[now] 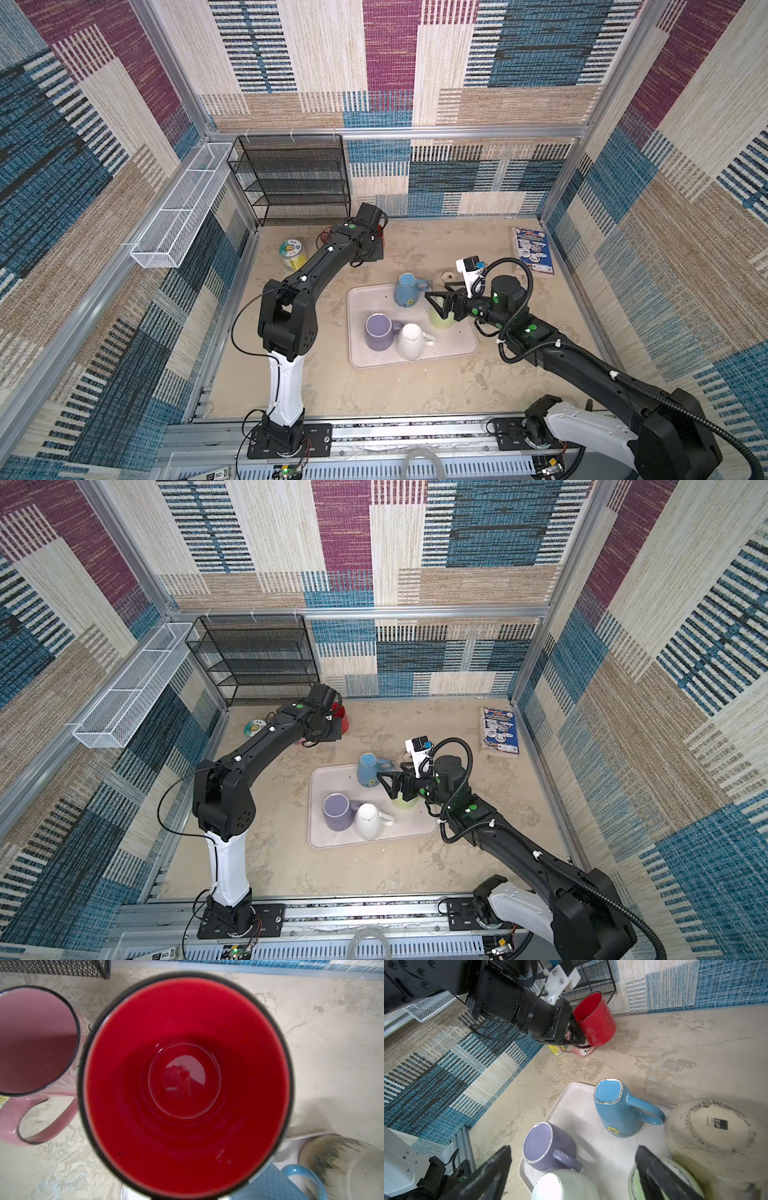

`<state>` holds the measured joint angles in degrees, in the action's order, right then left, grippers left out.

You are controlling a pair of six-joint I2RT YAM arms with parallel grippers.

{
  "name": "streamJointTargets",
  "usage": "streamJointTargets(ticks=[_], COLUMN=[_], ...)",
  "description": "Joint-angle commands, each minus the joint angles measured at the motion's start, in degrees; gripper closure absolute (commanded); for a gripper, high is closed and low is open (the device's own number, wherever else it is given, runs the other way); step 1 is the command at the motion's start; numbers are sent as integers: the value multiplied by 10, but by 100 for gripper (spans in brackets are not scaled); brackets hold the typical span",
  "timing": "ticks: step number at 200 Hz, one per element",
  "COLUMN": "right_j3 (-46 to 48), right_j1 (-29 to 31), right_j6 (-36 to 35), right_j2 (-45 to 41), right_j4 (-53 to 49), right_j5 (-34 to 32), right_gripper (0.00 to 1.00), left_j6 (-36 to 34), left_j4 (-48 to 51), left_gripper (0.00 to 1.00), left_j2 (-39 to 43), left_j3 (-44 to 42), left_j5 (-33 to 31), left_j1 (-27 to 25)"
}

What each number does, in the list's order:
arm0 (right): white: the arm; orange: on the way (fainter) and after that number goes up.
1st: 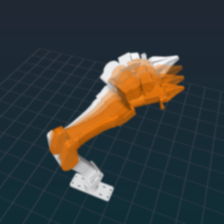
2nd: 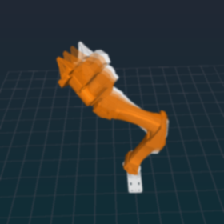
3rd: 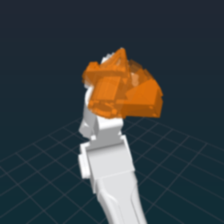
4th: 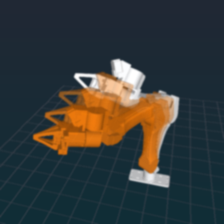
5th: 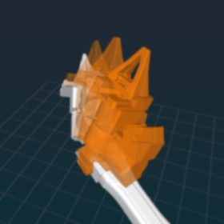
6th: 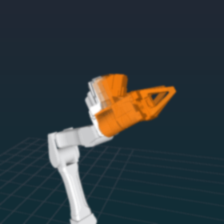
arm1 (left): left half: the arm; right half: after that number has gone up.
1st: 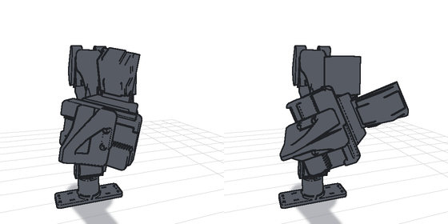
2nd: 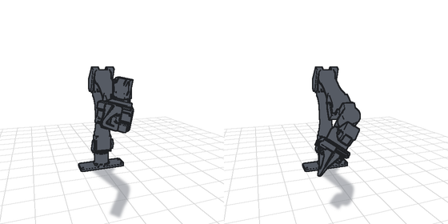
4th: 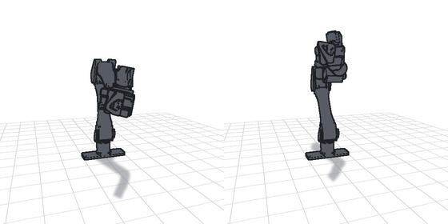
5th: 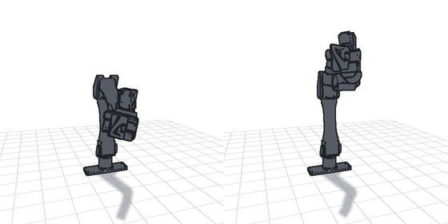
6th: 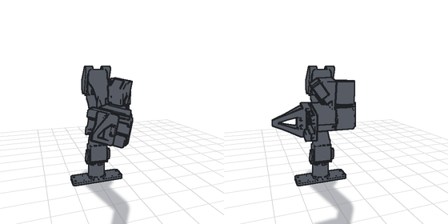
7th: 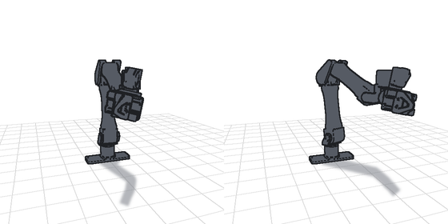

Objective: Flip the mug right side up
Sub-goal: 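Swing the red mug upright with the left gripper while the right gripper releases, then lower the red mug onto the table beside the pink mug with the left gripper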

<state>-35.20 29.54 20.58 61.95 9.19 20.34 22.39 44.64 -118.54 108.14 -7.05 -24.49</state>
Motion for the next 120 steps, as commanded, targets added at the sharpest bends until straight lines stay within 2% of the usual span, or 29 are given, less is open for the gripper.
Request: streamJointTargets(ticks=[1,120], right_j3=[2,5], right_j1=[0,0], right_j6=[12,5], right_j2=[0,8], right_j4=[27,34], right_j5=[-14,-7], right_gripper=[4,3], left_j6=[-3,16], left_j4=[6,49], left_gripper=[100,100], left_j2=[-27,-139], left_j3=[29,125], left_j5=[19,34], left_j1=[9,34])
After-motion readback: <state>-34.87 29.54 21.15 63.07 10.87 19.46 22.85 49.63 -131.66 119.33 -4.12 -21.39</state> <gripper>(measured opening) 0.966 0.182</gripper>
